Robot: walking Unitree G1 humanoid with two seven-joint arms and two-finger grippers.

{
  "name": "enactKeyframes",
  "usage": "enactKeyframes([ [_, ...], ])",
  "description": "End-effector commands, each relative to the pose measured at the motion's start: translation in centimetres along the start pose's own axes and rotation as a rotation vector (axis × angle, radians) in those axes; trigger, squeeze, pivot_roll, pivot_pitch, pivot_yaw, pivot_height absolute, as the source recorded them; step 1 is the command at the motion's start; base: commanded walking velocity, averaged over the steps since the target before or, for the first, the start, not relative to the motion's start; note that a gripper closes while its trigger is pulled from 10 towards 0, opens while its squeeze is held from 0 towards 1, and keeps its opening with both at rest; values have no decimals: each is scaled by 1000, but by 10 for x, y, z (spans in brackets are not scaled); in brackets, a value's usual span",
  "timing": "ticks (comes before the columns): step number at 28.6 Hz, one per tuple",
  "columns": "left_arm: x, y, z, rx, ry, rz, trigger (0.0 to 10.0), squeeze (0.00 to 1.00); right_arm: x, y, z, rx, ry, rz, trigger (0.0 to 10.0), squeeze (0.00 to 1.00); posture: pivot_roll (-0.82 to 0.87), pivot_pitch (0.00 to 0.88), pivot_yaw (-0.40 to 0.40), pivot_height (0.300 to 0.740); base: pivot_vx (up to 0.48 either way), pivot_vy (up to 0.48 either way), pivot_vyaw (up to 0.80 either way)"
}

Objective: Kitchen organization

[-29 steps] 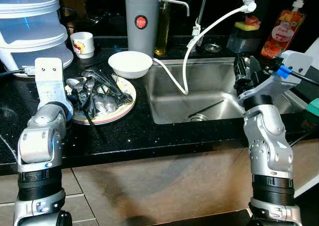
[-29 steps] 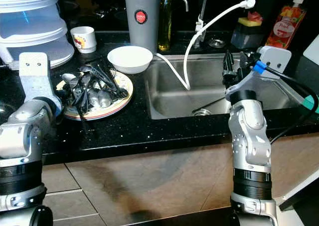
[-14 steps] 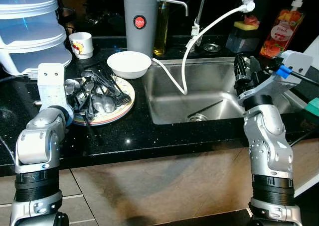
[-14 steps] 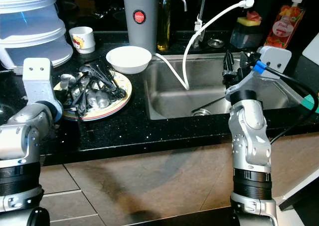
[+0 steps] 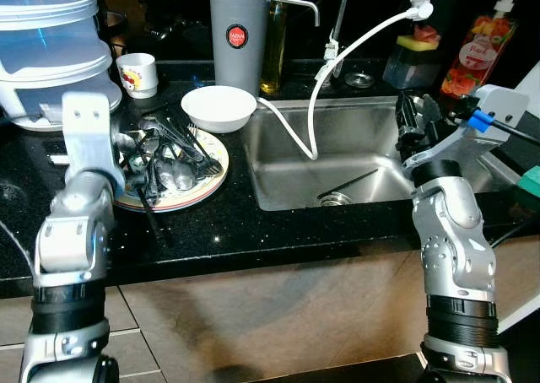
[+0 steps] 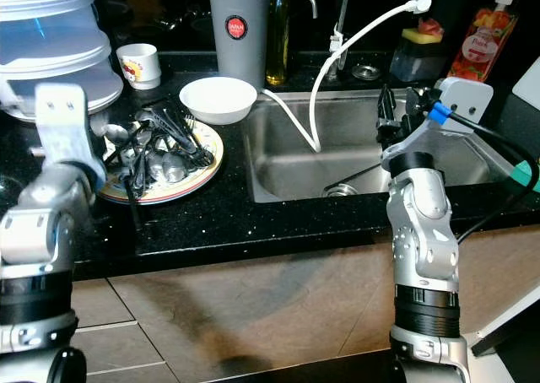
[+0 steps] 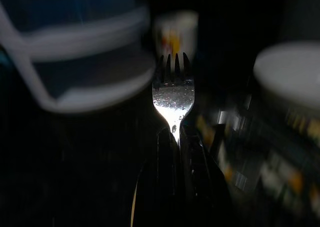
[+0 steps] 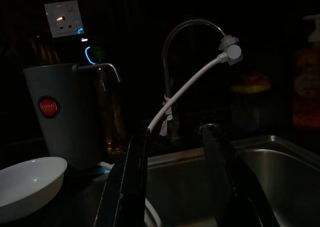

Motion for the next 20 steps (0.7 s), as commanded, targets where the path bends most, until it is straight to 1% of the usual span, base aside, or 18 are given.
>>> enactKeyframes([
  [1,1,12,4,-8,-20,72,10000,0,2,0,0,3,2,-3,10000,0,46,0,-49,740,0,0,0],
  [3,2,20,15,-44,-84,112,10000,0,3,0,1,1,0,-2,10000,0,43,0,-52,740,0,0,0],
  [4,2,20,15,-44,-84,112,10000,0,3,0,1,1,0,-2,10000,0,43,0,-52,740,0,0,0],
  [5,4,21,24,-67,-126,115,10000,0,3,0,1,0,0,0,10000,0,39,0,-50,740,0,0,0],
  [6,5,21,39,-89,-185,110,10000,0,3,0,1,1,-1,1,10000,0,36,0,-53,740,0,0,0],
  [8,6,15,78,-141,-348,56,10000,0,4,1,2,1,-4,3,10000,0,34,0,-55,740,0,0,0],
  [9,6,15,78,-141,-348,56,10000,0,4,1,2,1,-4,3,10000,0,34,0,-55,740,0,0,0],
  [10,5,11,95,-148,-412,28,10000,0,4,1,2,1,-5,4,10000,0,34,0,-55,740,0,0,0],
  [11,-1,-5,147,-108,-574,-25,10000,0,5,2,2,1,-7,6,10000,0,22,0,-55,740,0,0,0],
  [12,-1,-5,147,-108,-574,-25,10000,0,5,2,2,1,-7,6,10000,0,22,0,-55,740,0,0,0],
  [13,-6,-10,164,-83,-626,-31,10000,0,5,2,2,1,-7,6,10000,0,15,0,-53,740,0,0,0],
  [14,-12,-20,185,-102,-705,-86,10000,0,4,3,1,0,-8,7,10000,0,5,0,-47,740,0,0,0],
  [15,-12,-20,185,-102,-705,-86,10000,0,4,3,1,0,-8,7,10000,0,5,0,-47,740,0,0,0],
  [16,-17,-28,200,-108,-747,-124,10000,0,3,3,1,-1,-10,7,10000,0,5,0,-47,740,0,0,0],
  [17,-22,-36,213,-124,-786,-164,10000,365,2,3,2,-2,-15,6,10000,0,-12,0,-39,740,0,0,0],
  [18,-26,-42,225,-157,-818,-197,10000,1000,-1,2,3,-4,-22,3,10000,0,-22,0,-32,740,0,0,0],
  [19,-26,-42,225,-157,-818,-197,10000,1000,-1,2,3,-4,-22,3,10000,0,-22,0,-32,740,0,0,0],
  [20,-27,-45,231,-176,-833,-210,10000,1000,-2,2,4,-6,-27,1,10000,0,-22,0,-32,740,0,0,0],
])
Point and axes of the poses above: a point about 5 cm out from each wrist's last joint towards the gripper, its own x axis pointing out of the wrist towards the gripper, its own y axis along the axis of the wrist's last joint, z = x × y, the point moved 1 cm from there along x, pointing out of the wrist towards the gripper, and after that the axes turned 11 degrees about -x, right-handed, at the moved point
